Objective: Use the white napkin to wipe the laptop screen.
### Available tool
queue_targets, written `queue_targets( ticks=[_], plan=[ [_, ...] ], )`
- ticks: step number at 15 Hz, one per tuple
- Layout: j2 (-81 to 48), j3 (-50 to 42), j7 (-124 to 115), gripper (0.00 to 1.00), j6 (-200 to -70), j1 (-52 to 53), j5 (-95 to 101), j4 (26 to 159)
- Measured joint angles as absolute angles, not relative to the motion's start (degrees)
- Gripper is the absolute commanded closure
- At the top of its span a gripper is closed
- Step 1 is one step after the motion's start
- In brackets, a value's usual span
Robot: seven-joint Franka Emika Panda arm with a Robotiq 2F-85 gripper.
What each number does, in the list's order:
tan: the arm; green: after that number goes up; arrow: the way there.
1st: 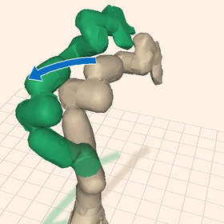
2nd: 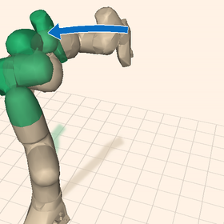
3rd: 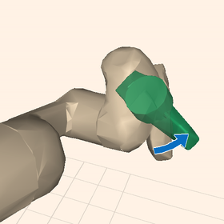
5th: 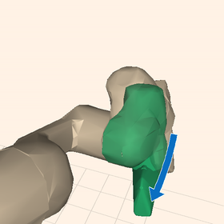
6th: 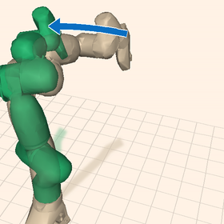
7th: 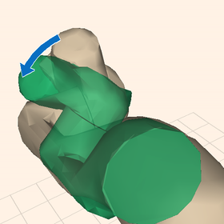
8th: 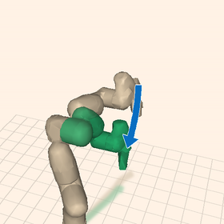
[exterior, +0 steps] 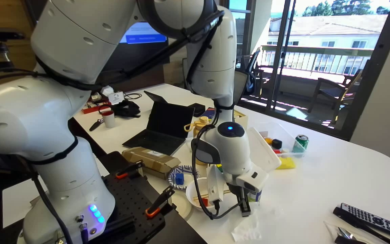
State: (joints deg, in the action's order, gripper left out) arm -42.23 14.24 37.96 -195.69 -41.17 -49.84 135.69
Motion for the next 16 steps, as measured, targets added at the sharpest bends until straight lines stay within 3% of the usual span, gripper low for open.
queue_targets(
  ticks=[4, 10, 16],
  plan=[
    [-43.2, 16.18, 37.89, 0.0, -198.53, -43.75, -46.19, 136.07],
    [-38.43, 16.38, 37.87, 0.0, -198.5, -43.62, -44.1, 137.48],
    [-29.94, 23.29, 37.87, 0.0, -198.36, -43.17, -45.55, 146.87]
  ],
)
